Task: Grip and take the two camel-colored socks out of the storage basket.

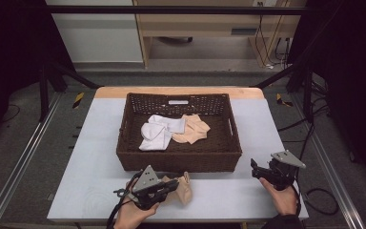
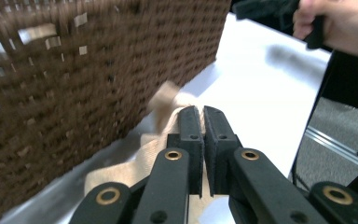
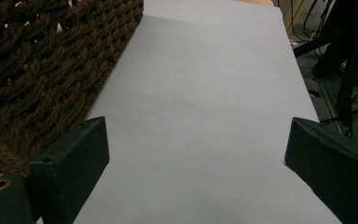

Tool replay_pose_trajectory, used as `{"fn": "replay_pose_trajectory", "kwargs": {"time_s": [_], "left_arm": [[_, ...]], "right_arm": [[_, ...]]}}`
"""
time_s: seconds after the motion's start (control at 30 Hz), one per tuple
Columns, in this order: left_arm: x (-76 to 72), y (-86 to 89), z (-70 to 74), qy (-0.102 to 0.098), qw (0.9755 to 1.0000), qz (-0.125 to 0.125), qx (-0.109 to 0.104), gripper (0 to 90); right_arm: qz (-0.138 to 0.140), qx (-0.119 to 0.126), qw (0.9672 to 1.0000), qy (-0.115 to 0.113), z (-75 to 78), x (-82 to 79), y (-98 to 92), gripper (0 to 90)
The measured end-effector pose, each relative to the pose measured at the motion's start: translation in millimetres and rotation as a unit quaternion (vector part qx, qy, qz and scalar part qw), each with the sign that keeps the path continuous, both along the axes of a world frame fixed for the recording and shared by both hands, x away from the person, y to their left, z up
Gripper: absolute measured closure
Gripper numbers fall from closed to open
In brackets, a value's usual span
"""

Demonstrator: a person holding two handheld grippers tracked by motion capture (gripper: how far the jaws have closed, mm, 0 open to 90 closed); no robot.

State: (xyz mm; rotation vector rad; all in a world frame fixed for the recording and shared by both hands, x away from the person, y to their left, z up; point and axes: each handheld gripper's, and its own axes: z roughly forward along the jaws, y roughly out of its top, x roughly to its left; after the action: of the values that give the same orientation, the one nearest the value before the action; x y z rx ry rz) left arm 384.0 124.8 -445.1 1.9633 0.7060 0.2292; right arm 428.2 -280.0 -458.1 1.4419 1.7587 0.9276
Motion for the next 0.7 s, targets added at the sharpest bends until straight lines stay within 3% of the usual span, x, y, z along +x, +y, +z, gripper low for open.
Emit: {"fn": "replay_pose_trajectory", "kwargs": {"time_s": [0.23, 0.47, 0.6, 0.7], "left_arm": [[8.0, -3.3, -16.1, 0.011, 0.9997, 0.006, 0.021, 86.1], [10.1, -6.6, -23.4, 0.010, 0.9996, 0.007, 0.024, 84.4], [7.8, -6.1, -21.0, 0.008, 0.9998, 0.007, 0.018, 74.8], [4.1, -3.1, -14.9, -0.007, 0.9998, 0.012, 0.015, 67.8]], "right_arm": [[-0.002, 0.001, 1.0000, 0.002, -1.0, 0.4, -0.9, 6.6], [-0.001, -0.004, 1.0000, 0.005, -2.1, 0.5, -0.3, 6.6], [0.000, -0.006, 1.0000, 0.007, -3.0, 0.5, 0.4, 6.4], [0.000, -0.004, 1.0000, 0.007, -2.9, 0.0, 0.9, 6.3]]}}
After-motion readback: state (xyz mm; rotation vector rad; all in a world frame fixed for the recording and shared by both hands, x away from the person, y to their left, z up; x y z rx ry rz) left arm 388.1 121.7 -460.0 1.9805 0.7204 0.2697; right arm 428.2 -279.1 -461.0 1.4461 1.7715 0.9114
